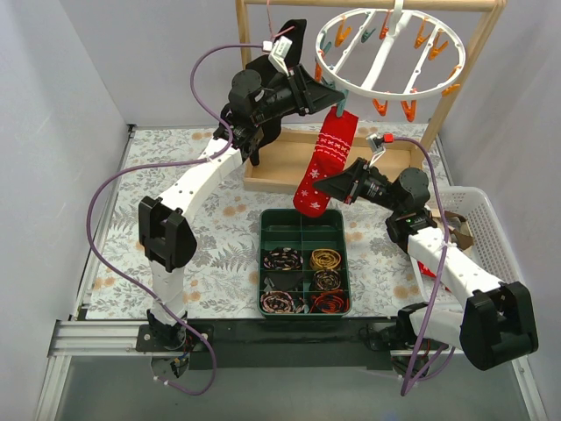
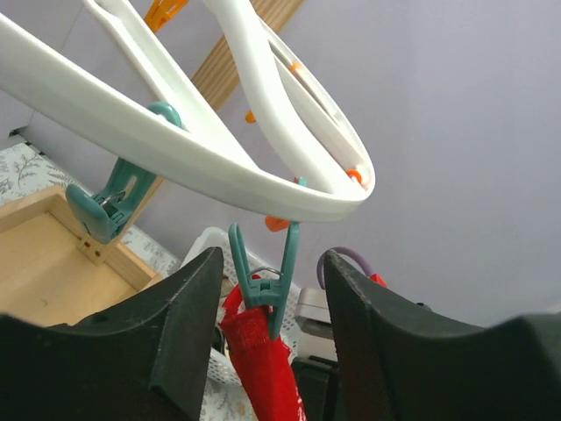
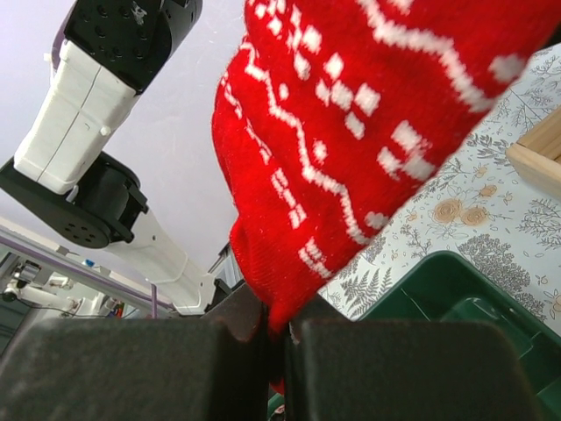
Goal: Remove the socks clipped to the hanger
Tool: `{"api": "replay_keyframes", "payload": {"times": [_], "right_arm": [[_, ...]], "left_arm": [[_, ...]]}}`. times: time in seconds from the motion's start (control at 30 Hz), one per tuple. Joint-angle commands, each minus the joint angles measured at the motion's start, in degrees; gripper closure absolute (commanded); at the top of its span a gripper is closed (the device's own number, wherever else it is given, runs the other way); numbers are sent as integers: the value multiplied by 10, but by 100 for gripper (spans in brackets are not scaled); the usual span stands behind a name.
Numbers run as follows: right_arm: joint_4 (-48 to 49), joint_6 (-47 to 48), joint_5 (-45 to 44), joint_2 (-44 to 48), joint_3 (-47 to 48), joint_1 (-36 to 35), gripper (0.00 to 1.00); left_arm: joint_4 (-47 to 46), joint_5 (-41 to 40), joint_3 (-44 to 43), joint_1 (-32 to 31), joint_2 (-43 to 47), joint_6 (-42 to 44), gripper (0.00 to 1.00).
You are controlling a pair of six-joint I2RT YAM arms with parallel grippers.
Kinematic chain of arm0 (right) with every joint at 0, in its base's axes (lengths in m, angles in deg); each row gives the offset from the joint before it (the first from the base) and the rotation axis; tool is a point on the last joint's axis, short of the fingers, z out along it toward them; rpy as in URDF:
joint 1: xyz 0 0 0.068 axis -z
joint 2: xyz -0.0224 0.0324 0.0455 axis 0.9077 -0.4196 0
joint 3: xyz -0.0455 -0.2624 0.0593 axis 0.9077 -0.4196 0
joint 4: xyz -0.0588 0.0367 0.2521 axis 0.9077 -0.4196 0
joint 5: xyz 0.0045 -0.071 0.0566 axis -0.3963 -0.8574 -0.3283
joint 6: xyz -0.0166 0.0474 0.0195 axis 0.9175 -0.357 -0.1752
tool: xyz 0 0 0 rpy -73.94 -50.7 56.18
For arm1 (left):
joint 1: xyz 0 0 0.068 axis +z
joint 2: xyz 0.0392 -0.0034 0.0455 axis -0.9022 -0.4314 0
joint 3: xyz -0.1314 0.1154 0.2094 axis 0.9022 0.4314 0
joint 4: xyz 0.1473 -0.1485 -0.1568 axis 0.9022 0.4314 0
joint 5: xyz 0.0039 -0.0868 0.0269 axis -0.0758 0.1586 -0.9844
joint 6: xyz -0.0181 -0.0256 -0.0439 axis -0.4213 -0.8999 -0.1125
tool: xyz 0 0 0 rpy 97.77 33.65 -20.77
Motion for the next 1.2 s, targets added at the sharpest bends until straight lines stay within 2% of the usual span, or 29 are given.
{"api": "replay_keyframes", "payload": {"times": [0.0, 0.47, 0.57, 0.73, 0.8, 0.93, 1.07, 1.17], "right_arm": [[3, 9, 7, 17, -5, 4, 99], [-12, 15, 5, 30, -6, 5, 99], [-18, 17, 2, 36, -11, 4, 99], [-39, 23, -6, 54, -24, 4, 99], [-52, 29, -11, 62, -31, 6, 99], [-128, 75, -36, 98, -36, 10, 99], [-324, 179, -106, 138, -8, 15, 99], [-451, 256, -199, 158, 42, 22, 99]], "left_arm": [[-34, -6, -15, -6, -9, -22, 55], [-17, -11, -54, -21, -34, -26, 61], [-15, -18, -58, -23, -34, -25, 71], [-2, -31, -68, -28, -37, -20, 99], [0, -32, -69, -29, -37, -14, 100], [17, -34, -70, -29, -34, -9, 100], [38, -39, -57, -29, -21, 8, 92], [62, -47, -44, -30, -6, 26, 88]]}}
